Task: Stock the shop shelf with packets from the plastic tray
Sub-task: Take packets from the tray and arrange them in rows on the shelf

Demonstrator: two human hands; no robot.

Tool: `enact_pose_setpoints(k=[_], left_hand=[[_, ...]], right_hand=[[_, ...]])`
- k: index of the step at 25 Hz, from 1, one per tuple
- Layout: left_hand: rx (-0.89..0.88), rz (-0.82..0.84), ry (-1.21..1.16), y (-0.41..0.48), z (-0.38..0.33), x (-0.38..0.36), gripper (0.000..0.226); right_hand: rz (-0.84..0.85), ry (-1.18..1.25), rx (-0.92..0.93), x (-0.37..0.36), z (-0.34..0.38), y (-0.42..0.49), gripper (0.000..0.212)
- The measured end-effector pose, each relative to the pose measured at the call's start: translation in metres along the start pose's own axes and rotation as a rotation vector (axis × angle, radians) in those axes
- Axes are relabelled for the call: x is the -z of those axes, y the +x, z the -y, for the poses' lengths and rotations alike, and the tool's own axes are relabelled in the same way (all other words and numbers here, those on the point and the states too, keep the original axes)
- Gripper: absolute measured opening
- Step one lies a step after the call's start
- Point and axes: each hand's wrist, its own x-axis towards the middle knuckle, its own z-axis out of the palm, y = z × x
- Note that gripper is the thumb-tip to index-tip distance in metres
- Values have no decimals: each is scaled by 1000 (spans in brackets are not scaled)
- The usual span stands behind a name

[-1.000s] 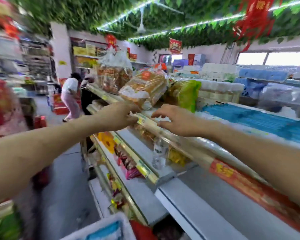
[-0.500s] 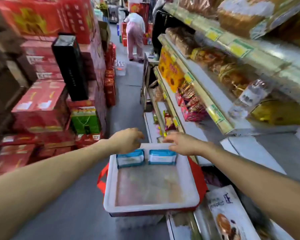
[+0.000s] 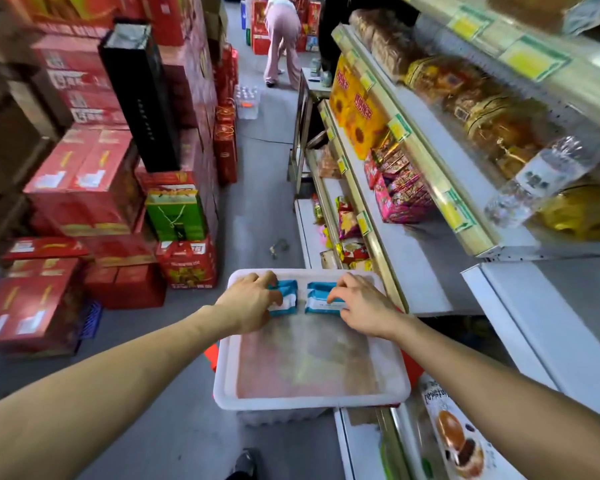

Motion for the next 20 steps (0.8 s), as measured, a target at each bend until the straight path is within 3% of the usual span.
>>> enact_pose_setpoints(k=[5, 12, 15, 20], left_hand=[[-12, 95, 13, 6, 4, -8, 35], [-84, 194, -232, 8, -4, -22, 17], [-85, 256, -339, 10, -4, -15, 25], [-60, 260, -443, 21, 15, 55, 39]], right_hand=[[49, -16, 20, -11, -1, -3, 34], [100, -44, 5, -18, 3, 3, 40], [112, 67, -17, -11, 3, 1, 42], [136, 195, -28, 56, 4, -7, 65]])
